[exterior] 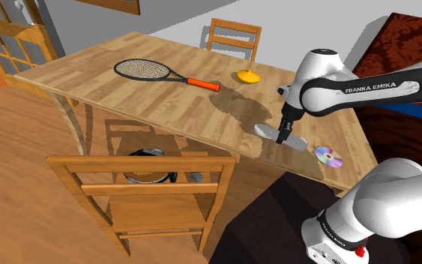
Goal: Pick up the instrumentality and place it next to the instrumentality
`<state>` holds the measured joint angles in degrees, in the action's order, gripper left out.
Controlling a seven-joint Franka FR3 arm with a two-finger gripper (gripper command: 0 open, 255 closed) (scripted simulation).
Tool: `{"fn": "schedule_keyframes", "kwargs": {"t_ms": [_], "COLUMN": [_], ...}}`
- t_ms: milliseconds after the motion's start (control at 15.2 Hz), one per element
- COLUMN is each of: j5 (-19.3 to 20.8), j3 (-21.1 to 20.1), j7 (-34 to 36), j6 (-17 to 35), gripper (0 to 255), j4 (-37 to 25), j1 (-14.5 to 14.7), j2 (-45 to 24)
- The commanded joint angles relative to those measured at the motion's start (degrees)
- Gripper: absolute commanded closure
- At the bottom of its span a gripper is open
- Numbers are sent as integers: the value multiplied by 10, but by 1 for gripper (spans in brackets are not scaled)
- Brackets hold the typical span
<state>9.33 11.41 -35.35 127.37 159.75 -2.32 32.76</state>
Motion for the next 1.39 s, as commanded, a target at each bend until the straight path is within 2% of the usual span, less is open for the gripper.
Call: {"fn": "schedule_keyframes", "kwargs": {"t_ms": [0,132,660,726,1056,1320], "j5": [2,3,3,3,3,-4], "j3": [2,5,5,5,5,-5], "j7": [0,1,1,1,1,0], "j6": [22,50,50,50,50,-46], "gripper": [255,255,255,0,0,0], "j4": [9,20,20,20,20,-23], "j1": [0,0,0,0,0,2], "j2": [-13,-29,-29,-29,-30,23]}}
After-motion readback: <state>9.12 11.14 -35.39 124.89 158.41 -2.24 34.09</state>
